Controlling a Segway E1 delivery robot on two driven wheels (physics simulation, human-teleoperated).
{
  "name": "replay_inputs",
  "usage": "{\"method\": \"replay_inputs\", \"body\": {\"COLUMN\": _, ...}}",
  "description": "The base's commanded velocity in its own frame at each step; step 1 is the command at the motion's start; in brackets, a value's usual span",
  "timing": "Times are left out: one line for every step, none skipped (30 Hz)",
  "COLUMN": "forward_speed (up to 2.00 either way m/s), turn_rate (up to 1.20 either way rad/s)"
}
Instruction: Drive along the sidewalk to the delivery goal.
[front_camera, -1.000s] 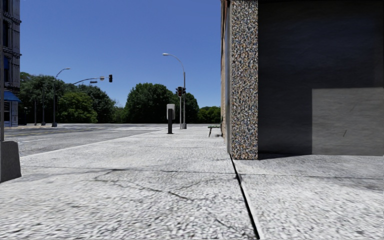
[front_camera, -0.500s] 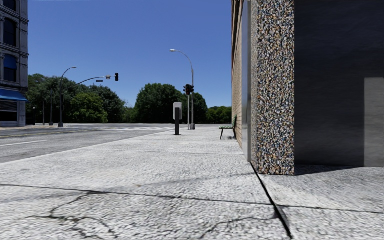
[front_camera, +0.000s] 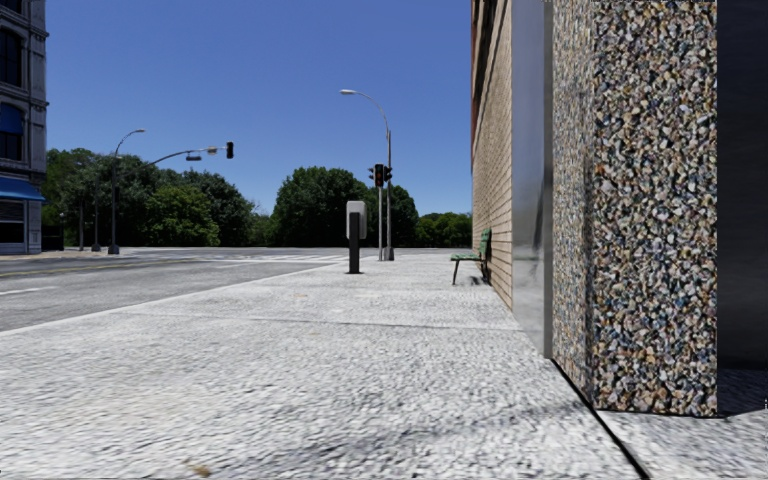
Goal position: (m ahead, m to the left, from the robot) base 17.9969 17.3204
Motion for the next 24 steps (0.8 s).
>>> {"method": "replay_inputs", "body": {"forward_speed": 2.00, "turn_rate": 0.00}}
{"method": "replay_inputs", "body": {"forward_speed": 2.00, "turn_rate": 0.00}}
{"method": "replay_inputs", "body": {"forward_speed": 2.00, "turn_rate": 0.00}}
{"method": "replay_inputs", "body": {"forward_speed": 2.00, "turn_rate": 0.00}}
{"method": "replay_inputs", "body": {"forward_speed": 2.00, "turn_rate": 0.00}}
{"method": "replay_inputs", "body": {"forward_speed": 2.00, "turn_rate": 0.00}}
{"method": "replay_inputs", "body": {"forward_speed": 2.00, "turn_rate": 0.00}}
{"method": "replay_inputs", "body": {"forward_speed": 2.00, "turn_rate": 0.00}}
{"method": "replay_inputs", "body": {"forward_speed": 2.00, "turn_rate": 0.00}}
{"method": "replay_inputs", "body": {"forward_speed": 2.00, "turn_rate": 0.00}}
{"method": "replay_inputs", "body": {"forward_speed": 2.00, "turn_rate": 0.00}}
{"method": "replay_inputs", "body": {"forward_speed": 2.00, "turn_rate": 0.00}}
{"method": "replay_inputs", "body": {"forward_speed": 2.00, "turn_rate": 0.00}}
{"method": "replay_inputs", "body": {"forward_speed": 2.00, "turn_rate": 0.00}}
{"method": "replay_inputs", "body": {"forward_speed": 2.00, "turn_rate": 0.00}}
{"method": "replay_inputs", "body": {"forward_speed": 2.00, "turn_rate": 0.00}}
{"method": "replay_inputs", "body": {"forward_speed": 2.00, "turn_rate": 0.00}}
{"method": "replay_inputs", "body": {"forward_speed": 2.00, "turn_rate": 0.00}}
{"method": "replay_inputs", "body": {"forward_speed": 2.00, "turn_rate": 0.00}}
{"method": "replay_inputs", "body": {"forward_speed": 2.00, "turn_rate": 0.00}}
{"method": "replay_inputs", "body": {"forward_speed": 2.00, "turn_rate": 0.00}}
{"method": "replay_inputs", "body": {"forward_speed": 2.00, "turn_rate": 0.00}}
{"method": "replay_inputs", "body": {"forward_speed": 2.00, "turn_rate": 0.00}}
{"method": "replay_inputs", "body": {"forward_speed": 2.00, "turn_rate": 0.00}}
